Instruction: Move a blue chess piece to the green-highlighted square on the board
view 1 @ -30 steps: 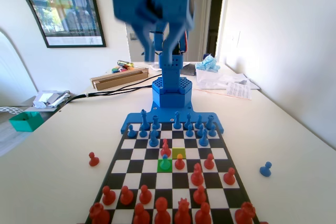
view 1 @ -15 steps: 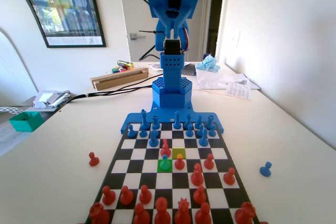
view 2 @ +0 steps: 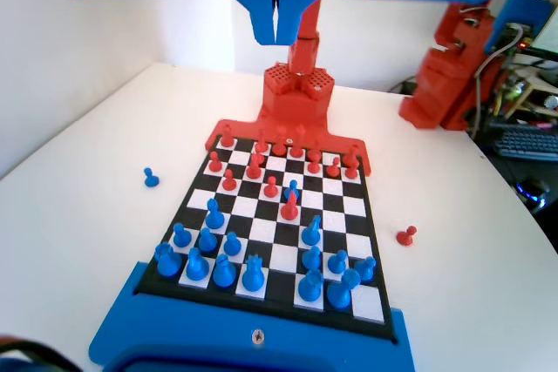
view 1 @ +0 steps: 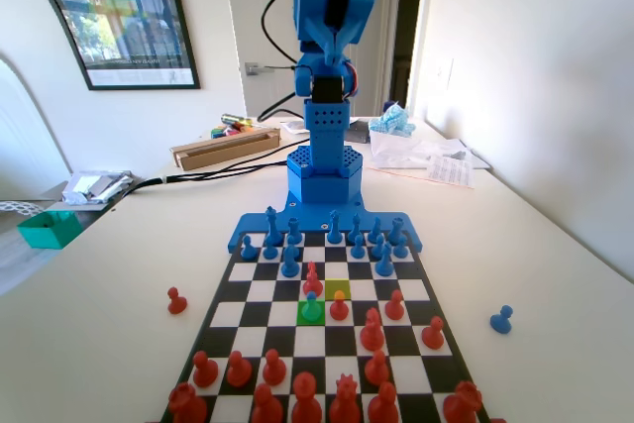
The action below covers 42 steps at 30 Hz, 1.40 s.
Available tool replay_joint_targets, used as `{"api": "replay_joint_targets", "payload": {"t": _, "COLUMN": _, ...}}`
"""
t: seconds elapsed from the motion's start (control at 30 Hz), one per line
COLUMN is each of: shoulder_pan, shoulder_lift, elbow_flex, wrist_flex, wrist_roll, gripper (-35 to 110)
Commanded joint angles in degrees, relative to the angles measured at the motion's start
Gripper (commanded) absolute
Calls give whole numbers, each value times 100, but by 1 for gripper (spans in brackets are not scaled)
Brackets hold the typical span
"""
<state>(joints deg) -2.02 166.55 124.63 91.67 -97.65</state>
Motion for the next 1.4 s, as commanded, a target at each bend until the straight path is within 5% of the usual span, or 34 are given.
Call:
{"api": "replay_joint_targets", "payload": {"t": 0.0, "shoulder_pan": -70, "shoulder_lift": 281, "elbow_flex": 26, "wrist_flex": -35, "wrist_roll": -105, "gripper": 1}}
{"api": "replay_joint_targets", "payload": {"t": 1.37, "shoulder_pan": 422, "shoulder_lift": 853, "elbow_flex": 53, "wrist_flex": -167, "wrist_roll": -88, "gripper": 1}}
